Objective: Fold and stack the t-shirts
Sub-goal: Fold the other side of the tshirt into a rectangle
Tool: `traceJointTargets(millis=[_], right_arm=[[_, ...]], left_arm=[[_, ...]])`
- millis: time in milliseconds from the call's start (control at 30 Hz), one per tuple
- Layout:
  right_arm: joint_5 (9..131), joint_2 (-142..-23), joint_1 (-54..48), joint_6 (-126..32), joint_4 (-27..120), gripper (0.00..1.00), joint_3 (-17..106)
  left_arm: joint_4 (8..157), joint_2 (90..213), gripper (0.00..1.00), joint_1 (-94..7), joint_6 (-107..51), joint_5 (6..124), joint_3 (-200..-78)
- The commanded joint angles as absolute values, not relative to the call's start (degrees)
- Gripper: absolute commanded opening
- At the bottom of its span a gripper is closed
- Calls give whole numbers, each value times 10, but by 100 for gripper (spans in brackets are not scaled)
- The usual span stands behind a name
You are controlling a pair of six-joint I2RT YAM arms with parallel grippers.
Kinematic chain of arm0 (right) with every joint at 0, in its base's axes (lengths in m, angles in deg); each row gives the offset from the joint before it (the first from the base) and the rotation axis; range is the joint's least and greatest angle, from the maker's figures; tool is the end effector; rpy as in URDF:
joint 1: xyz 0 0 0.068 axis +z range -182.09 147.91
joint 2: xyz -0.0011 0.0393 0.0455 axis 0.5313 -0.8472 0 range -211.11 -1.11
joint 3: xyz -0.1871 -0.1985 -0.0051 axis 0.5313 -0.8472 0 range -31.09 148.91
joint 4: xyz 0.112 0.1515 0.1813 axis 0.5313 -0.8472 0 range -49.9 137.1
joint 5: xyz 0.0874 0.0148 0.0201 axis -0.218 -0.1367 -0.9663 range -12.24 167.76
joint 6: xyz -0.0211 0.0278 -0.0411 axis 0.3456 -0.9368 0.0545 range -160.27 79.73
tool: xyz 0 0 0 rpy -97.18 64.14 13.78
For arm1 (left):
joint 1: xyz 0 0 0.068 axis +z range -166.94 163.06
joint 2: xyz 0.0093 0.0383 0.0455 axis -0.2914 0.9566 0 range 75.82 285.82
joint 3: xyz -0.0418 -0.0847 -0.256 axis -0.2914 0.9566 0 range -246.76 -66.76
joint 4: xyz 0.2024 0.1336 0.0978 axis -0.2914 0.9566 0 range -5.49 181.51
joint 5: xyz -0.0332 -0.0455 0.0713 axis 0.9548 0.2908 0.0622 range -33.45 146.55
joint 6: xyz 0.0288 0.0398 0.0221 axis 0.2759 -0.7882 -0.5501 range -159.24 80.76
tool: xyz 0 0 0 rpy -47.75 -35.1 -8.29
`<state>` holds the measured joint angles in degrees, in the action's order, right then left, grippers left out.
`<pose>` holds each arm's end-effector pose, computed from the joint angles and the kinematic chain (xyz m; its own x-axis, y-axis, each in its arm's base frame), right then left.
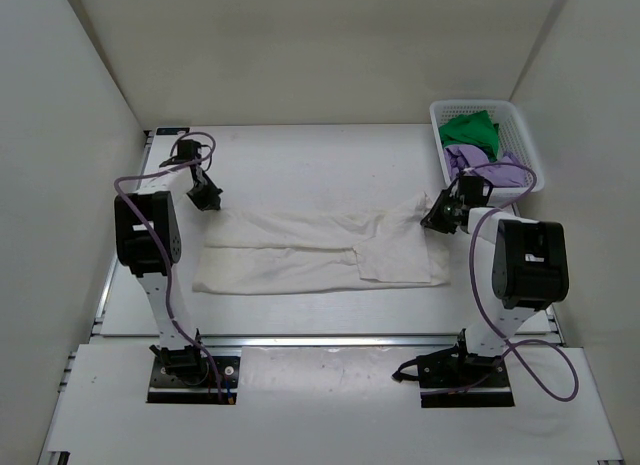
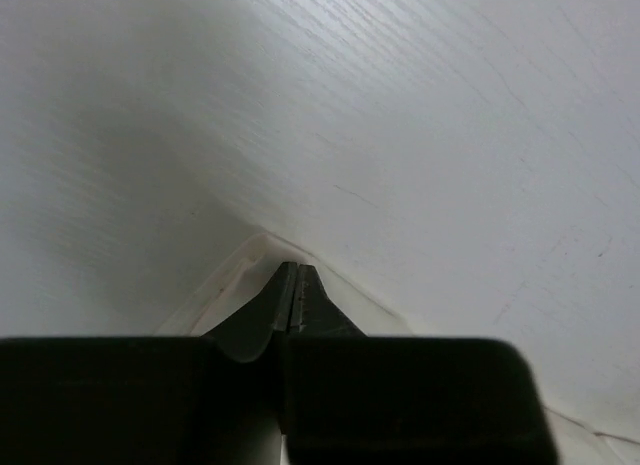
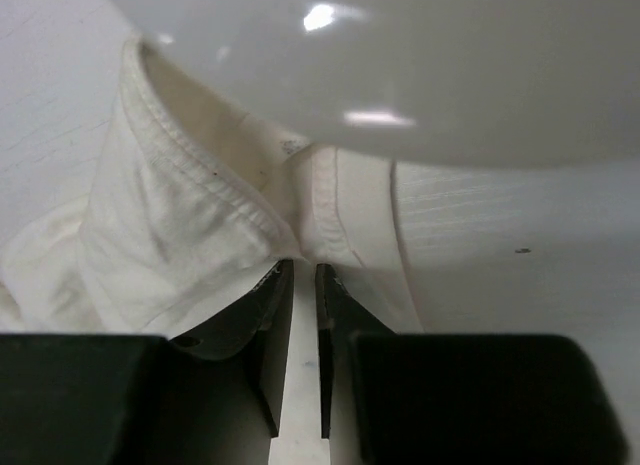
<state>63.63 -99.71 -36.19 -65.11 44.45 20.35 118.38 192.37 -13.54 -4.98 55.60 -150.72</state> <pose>0.3397 -0.0156 0.1528 -0.7284 0.4606 -0.5072 0.2405 0.8651 0.4403 0.4198 0.0256 0.1678 -0.7192 -0.6067 -0.3386 -0.5698 0.7939 -0.2122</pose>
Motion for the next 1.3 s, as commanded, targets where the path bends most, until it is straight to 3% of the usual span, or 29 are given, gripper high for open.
traceJointTargets(millis=[0, 133, 267, 333, 367, 400, 467, 533, 600, 800, 967, 1067, 1100, 1167, 1267], right_arm=[[624, -1002, -375, -645, 454, 12, 211], [601, -998, -388, -654, 458, 1, 202], [583, -979, -403, -654, 467, 0, 184], [573, -975, -407, -651, 468, 4, 190], [563, -976, -406, -644, 468, 12, 193], [552, -979, -404, -643, 468, 19, 202], [526, -987, -405, -638, 464, 22, 217], [517, -994, -411, -643, 483, 26, 221], [512, -995, -410, -650, 507, 28, 216], [495, -1035, -408, -673, 536, 31, 231], [486, -1047, -403, -687, 552, 31, 227], [469, -1052, -403, -703, 574, 30, 223], [466, -1053, -406, -708, 581, 30, 221], [459, -1052, -411, -715, 601, 23, 216], [434, -1050, -420, -738, 634, 10, 197]], left_arm=[[1167, 1915, 3, -139, -44, 572, -1511], [1163, 1915, 0, -135, -43, 571, -1508], [1162, 1910, 0, -125, -37, 574, -1516], [1162, 1908, 0, -125, -39, 579, -1518], [1167, 1909, 2, -125, -42, 581, -1522], [1169, 1910, 6, -125, -47, 579, -1527], [1169, 1910, 31, -122, -58, 578, -1527], [1164, 1903, 48, -121, -57, 585, -1520], [1155, 1906, 53, -118, -53, 599, -1517], [1144, 1919, 51, -129, -64, 623, -1509], [1125, 1917, 26, -132, -62, 644, -1496], [1125, 1920, 20, -128, -63, 654, -1496], [1122, 1916, 11, -129, -63, 653, -1497], [1120, 1917, 1, -129, -64, 652, -1500], [1123, 1918, 0, -125, -61, 655, -1503]])
